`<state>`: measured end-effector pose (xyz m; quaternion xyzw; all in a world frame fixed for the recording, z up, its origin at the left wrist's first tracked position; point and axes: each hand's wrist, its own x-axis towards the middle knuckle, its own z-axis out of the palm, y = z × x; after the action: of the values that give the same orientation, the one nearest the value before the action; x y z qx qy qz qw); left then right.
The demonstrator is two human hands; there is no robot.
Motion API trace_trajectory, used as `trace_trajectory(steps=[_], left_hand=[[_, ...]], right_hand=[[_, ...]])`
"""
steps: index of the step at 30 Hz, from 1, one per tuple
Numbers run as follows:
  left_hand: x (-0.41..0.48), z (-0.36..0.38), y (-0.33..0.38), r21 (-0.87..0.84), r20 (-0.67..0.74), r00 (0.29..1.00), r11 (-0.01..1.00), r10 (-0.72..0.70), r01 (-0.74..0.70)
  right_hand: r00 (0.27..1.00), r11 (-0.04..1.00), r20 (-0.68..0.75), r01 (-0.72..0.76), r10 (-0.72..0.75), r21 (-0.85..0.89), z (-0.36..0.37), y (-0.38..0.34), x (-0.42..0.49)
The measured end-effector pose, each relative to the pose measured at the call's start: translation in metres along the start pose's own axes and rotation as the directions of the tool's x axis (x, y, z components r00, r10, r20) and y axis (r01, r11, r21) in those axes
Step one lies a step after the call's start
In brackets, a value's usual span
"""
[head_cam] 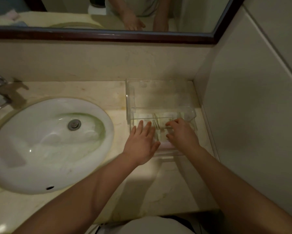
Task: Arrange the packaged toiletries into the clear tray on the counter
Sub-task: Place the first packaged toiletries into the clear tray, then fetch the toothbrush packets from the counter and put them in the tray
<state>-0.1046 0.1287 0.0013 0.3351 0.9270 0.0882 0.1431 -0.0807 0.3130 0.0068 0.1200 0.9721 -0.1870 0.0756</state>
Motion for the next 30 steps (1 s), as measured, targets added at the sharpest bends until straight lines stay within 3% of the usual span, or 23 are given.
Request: trace_trajectory(steps=[6, 11, 14, 19, 24, 30], left_hand=[[-0.031, -0.014, -0.019, -0.087, -0.218, 0.975, 0.996, -0.028, 0.009], [-0.106, -0.022, -0.075, -0.243, -0.342, 0.893, 0.946, -0.292, 0.216], [-0.173, -0.029, -0.114, -0.387, -0.346, 0.772, 0.831, -0.533, 0.4], [-0.275, -0.029, -0.18, -0.497, -0.292, 0.601, 0.655, -0.744, 0.57], [-0.34, -0.031, -0.268, -0.572, -0.294, 0.424, 0.513, -0.857, 0.64], [-0.403, -0.041, -0.394, -0.618, -0.303, 0.085, 0.263, -0.949, 0.74]], right_hand=[[0.988, 0.994, -0.111, 0.11, -0.107, 0.022, 0.004, -0.056, -0.009], [0.942, 0.935, -0.115, 0.328, -0.314, 0.132, 0.023, -0.14, -0.021], [0.89, 0.872, -0.009, 0.448, -0.455, 0.199, 0.049, -0.2, -0.03], [0.778, 0.796, 0.198, 0.542, -0.596, 0.269, 0.09, -0.289, -0.05], [0.696, 0.778, 0.35, 0.58, -0.627, 0.242, 0.128, -0.376, -0.052], [0.701, 0.787, 0.358, 0.564, -0.617, 0.25, 0.177, -0.501, -0.054]])
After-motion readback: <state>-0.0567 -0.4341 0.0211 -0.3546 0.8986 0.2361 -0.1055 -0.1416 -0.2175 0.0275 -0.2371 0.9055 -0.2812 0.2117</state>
